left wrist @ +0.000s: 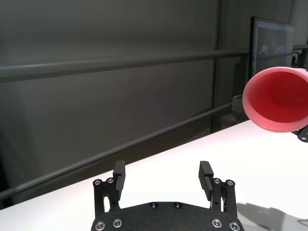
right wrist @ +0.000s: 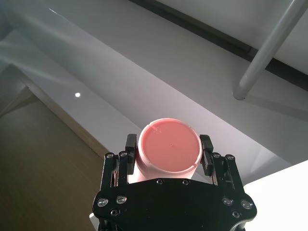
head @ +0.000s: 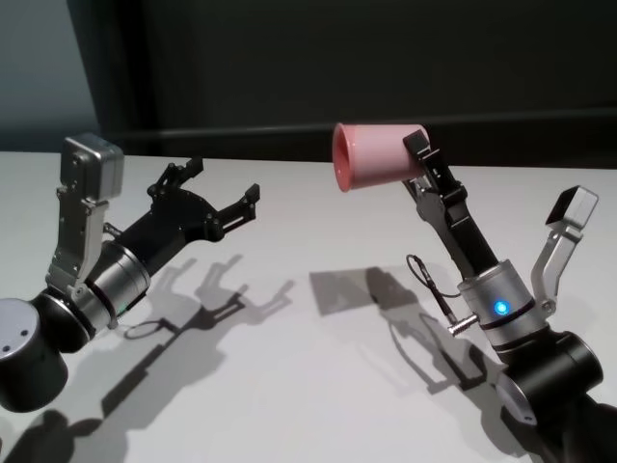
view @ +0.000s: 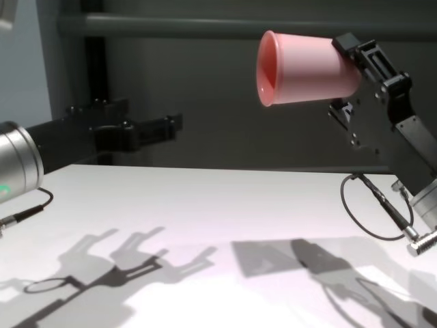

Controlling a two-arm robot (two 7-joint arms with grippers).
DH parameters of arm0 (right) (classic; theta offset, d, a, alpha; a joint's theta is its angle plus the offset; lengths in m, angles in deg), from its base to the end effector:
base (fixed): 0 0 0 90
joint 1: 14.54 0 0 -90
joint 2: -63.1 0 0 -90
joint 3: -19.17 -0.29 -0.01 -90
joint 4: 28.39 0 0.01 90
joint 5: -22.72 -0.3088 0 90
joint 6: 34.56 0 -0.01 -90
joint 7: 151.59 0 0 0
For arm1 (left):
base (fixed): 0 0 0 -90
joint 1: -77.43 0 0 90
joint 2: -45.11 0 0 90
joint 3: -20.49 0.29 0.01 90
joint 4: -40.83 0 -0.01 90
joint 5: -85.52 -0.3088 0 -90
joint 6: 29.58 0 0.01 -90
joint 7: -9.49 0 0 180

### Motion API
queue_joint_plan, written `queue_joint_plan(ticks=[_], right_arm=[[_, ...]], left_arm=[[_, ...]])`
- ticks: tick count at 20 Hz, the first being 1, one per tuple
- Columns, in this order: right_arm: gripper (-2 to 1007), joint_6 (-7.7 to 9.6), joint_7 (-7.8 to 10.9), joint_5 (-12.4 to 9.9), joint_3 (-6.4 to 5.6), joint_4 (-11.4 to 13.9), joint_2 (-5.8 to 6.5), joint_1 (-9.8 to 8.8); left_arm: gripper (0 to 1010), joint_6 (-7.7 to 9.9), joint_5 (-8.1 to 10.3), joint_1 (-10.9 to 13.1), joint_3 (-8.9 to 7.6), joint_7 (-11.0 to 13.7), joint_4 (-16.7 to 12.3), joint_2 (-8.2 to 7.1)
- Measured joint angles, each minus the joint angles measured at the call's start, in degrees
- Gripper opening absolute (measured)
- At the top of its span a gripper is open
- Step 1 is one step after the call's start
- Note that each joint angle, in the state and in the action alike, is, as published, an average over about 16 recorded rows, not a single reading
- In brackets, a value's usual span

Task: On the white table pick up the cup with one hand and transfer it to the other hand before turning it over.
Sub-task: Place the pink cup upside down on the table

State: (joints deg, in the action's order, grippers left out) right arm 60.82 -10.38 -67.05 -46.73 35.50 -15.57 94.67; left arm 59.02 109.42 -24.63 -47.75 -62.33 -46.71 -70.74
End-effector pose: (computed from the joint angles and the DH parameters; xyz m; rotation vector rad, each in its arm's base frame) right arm 0.4007 0.0314 -0.3415 0.9996 0.8166 -0.4096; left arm 0.3680 0.0273 -0.2640 0.0391 -0.0724 0.9320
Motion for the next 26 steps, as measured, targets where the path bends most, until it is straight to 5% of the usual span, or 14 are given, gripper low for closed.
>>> queue_joint_plan(ticks=[7,13,26], right_arm=[[759,0.00,0.00,0.0,0.00,0.0,0.00,0.00],[759,0.00,0.00,0.0,0.00,0.0,0.00,0.00],[759,0.00,0.00,0.0,0.00,0.0,0.00,0.00]], left_arm=[[1003,-0.19,-0.06,4.5,-3.38,-7.5,-0.3,4.18],[1003,-1.49,-0.98,7.0,-5.07,-11.6,0.4,7.15],[1003,-9.01,-4.50,9.4,-6.51,-13.4,3.0,9.96]])
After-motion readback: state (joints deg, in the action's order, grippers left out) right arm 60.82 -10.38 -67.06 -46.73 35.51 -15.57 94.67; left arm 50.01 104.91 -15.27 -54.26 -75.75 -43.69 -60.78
